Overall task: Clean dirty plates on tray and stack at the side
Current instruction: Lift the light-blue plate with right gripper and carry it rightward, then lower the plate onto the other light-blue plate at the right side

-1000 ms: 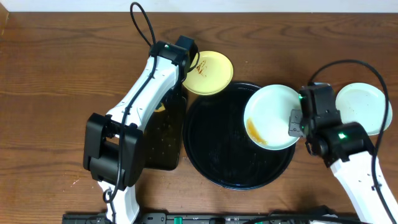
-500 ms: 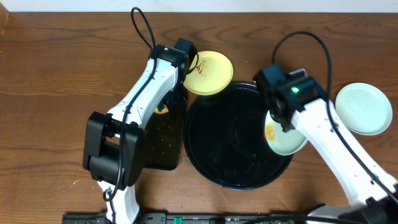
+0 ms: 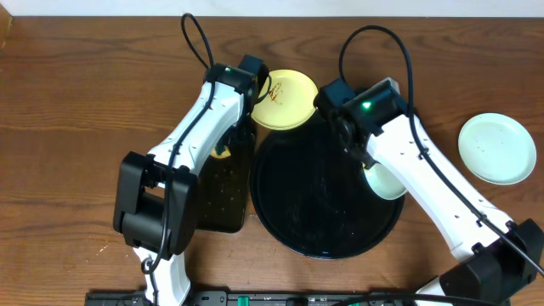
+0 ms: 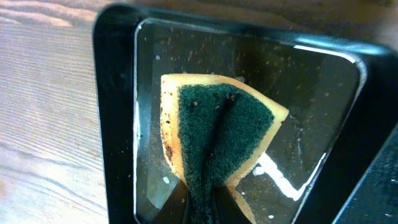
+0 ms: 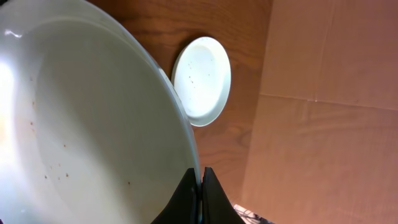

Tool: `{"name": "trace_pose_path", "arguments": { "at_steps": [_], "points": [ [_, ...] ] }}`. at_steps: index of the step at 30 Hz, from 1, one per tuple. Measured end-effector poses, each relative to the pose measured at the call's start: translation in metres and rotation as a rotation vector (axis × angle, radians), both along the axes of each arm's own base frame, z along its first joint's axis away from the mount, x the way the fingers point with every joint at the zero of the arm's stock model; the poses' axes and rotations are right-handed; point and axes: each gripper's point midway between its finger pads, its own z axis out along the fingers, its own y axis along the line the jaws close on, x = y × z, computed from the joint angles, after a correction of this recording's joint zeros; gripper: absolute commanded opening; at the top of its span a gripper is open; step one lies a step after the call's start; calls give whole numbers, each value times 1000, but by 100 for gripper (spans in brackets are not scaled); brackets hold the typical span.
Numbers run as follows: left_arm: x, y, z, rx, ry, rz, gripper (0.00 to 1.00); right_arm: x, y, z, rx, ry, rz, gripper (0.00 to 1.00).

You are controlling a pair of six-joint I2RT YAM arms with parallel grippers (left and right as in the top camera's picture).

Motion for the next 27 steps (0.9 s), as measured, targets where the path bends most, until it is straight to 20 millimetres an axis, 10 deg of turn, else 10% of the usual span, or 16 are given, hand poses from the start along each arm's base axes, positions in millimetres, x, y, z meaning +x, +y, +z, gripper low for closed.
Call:
{"name": "trace_pose_path", "arguments": {
  "at_steps": [27],
  "points": [
    [0,0,-5,-1,-1,-3,8,-19,2,-3,44,-8,-87,1]
  ]
}}
